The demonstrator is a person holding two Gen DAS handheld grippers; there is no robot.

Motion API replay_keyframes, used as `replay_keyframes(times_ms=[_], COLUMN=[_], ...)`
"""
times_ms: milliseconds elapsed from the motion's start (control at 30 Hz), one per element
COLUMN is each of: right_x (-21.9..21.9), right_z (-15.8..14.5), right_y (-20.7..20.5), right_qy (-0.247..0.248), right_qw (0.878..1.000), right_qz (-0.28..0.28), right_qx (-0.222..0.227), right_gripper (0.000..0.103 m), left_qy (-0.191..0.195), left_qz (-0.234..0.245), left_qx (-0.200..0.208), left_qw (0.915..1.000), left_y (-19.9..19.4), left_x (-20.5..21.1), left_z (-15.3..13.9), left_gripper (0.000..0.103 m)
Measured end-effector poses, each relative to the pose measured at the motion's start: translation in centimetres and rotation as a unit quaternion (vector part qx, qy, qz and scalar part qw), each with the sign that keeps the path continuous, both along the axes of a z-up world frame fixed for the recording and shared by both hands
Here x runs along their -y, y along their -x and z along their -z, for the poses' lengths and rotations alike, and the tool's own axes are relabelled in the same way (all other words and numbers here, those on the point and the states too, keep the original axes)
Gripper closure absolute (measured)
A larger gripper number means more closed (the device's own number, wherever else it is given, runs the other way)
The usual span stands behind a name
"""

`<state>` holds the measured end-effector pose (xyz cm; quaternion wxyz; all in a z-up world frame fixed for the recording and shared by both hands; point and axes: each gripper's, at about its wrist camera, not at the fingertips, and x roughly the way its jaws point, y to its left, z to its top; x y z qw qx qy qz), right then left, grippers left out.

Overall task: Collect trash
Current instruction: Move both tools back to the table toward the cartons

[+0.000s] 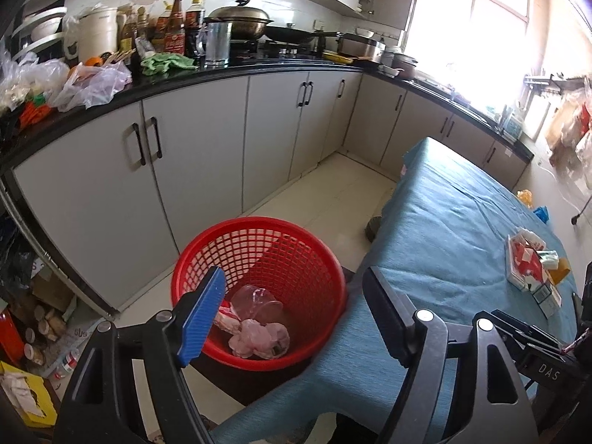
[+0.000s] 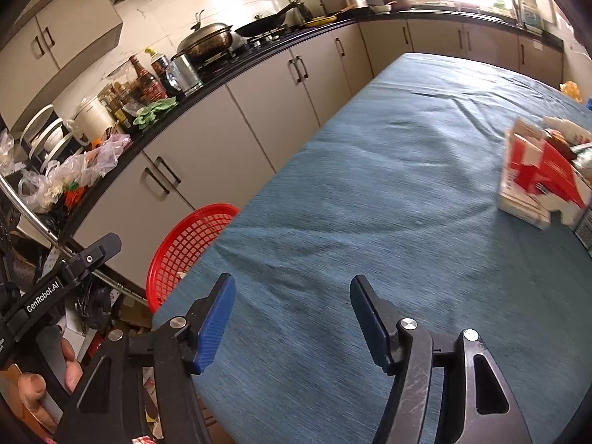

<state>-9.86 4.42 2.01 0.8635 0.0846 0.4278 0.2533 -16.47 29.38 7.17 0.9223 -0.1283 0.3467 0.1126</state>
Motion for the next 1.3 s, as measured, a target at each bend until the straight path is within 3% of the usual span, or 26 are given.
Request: replay_keyframes(times_ms=[133, 367, 600, 800, 933, 1300], right_x=[2.8, 11.5, 21.0, 26.2, 27.3, 24.0], right_z=[0.1, 0.1, 0.0, -0.3, -0.8, -1.7], right_y=[0.7, 2.6, 3.7, 3.2, 1.5, -5.1], right_qy=[0.0, 0.01, 0.002, -0.007, -0.005, 0.065], right_qw=[1.0, 0.996, 0.984, 0.976, 0.975, 0.985], right_qz=[0.018, 0.085, 0.176, 0.219, 0.22, 0.149], right_qx=[0.0, 0.005, 0.003, 0.006, 0.013, 0.056], right_gripper=[0.032, 0.028, 0.026, 0.022, 0.022, 0.021], left_qy=[-0.008, 0.01, 0.053, 0.041, 0.04, 0.006], left_qz=[0.024, 0.09, 0.158, 0.21, 0.243, 0.326], left_qx=[-0.002, -0.018, -0.036, -0.039, -0.047, -0.08], left_qw=[0.9997, 0.9957, 0.9854, 0.9761, 0.9681, 0.942], left_y=[-0.4, -2.3, -5.1, -7.9, -10.2, -15.6], left_x=[2.0, 6.5, 12.0, 17.6, 20.8, 27.8], left_z=[-0.3, 0.0, 0.5, 0.8, 1.4, 4.1], left_gripper=[0.027, 0.025, 0.025, 0.024, 0.024, 0.024])
